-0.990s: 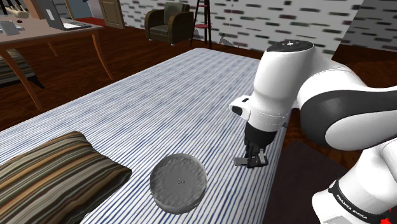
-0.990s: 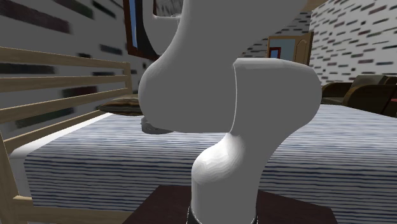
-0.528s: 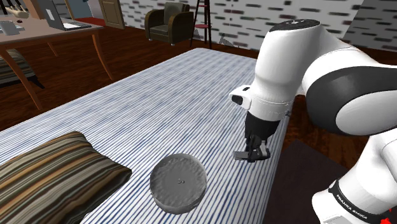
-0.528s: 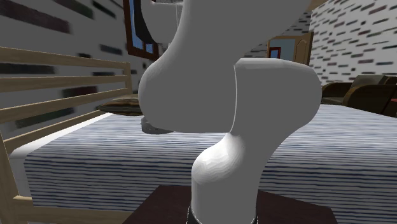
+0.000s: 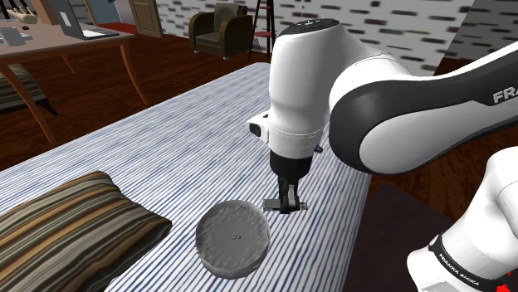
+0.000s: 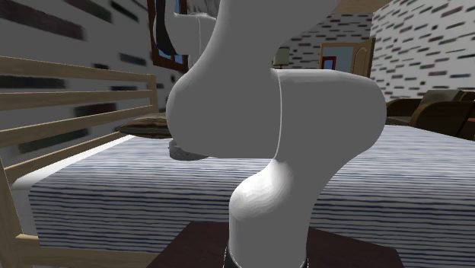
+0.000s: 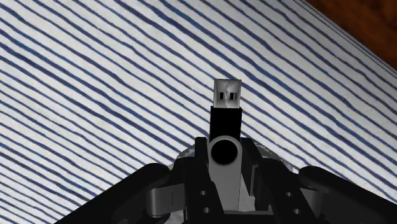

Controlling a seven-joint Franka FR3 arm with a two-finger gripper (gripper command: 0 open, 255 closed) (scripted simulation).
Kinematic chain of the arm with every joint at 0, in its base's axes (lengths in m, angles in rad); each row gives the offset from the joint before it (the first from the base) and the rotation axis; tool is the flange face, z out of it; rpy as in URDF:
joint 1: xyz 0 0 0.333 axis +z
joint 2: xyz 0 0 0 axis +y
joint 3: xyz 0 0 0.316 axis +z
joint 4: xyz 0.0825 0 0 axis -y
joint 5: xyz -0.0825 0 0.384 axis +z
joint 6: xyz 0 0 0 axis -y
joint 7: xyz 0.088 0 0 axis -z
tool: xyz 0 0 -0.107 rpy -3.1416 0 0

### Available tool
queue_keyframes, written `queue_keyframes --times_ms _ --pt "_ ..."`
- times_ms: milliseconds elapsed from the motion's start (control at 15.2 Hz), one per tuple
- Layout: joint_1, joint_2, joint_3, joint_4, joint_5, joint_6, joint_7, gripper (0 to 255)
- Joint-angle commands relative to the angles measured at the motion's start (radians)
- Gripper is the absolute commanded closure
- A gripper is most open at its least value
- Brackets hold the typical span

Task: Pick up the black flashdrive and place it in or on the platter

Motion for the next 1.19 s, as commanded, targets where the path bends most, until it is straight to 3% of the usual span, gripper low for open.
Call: queue_keyframes --times_ms 0,462,1122 --pt "-0.003 0.083 0.024 0.079 -0.026 0.002 0.042 255" --pt "0.011 0.355 0.068 0.379 -0.147 -0.045 0.174 255" --pt "0.019 0.427 0.062 0.319 -0.187 0.079 0.202 255"
